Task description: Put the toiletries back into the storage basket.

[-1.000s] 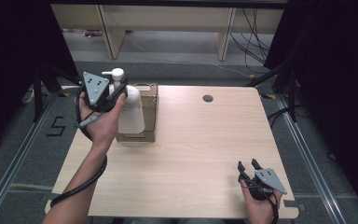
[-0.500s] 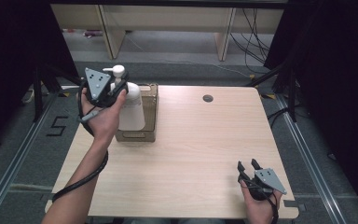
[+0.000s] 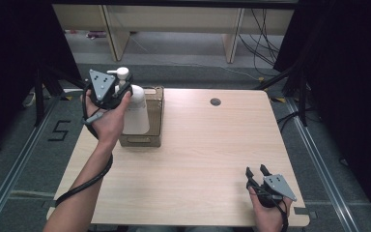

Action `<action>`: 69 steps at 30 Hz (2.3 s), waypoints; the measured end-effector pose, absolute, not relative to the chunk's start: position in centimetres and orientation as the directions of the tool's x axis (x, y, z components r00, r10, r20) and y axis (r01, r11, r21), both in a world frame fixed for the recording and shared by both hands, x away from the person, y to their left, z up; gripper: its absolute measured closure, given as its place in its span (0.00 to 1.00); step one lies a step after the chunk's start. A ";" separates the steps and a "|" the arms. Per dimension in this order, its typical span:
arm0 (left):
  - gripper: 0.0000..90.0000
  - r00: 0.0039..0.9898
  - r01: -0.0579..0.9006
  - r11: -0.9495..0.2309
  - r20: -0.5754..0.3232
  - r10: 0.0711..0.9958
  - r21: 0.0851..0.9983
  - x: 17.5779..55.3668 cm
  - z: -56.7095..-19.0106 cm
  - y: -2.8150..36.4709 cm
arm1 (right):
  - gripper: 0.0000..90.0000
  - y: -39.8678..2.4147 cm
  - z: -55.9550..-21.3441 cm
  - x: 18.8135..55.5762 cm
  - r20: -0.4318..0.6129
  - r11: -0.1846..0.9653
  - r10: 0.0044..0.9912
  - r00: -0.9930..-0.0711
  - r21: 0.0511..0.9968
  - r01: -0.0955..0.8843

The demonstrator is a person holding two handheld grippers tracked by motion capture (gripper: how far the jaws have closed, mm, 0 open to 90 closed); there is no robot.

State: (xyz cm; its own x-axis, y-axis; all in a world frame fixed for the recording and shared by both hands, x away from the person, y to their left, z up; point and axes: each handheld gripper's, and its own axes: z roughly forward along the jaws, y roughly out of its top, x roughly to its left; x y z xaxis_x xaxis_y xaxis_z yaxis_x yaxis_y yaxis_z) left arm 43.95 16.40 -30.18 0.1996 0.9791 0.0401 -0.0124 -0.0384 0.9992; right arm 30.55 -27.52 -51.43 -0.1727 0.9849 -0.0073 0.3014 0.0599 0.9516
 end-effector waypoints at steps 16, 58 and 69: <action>0.66 0.195 -0.003 -0.038 0.037 0.980 0.999 44.6 -30.7 16.7 | 0.51 -27.5 -51.5 30.6 -0.015 0.067 0.985 -0.174 0.953 0.296; 0.66 0.182 0.049 -0.039 0.029 0.983 0.998 45.4 -32.6 17.2 | 0.51 -27.5 -51.4 30.5 -0.021 0.079 0.982 -0.186 0.947 0.311; 0.66 0.183 0.060 -0.034 0.023 0.983 0.998 45.3 -33.3 17.3 | 0.51 -27.5 -51.4 30.5 -0.014 0.073 0.982 -0.186 0.946 0.315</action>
State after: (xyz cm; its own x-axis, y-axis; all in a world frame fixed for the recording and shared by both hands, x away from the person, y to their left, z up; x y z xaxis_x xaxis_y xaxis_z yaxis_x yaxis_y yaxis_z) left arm 45.30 17.25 -33.34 0.1833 0.9828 0.0225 0.0599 -0.0340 0.9976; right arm 30.53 -27.45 -51.35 -0.1864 0.9824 -0.0137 0.3153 0.0730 0.9462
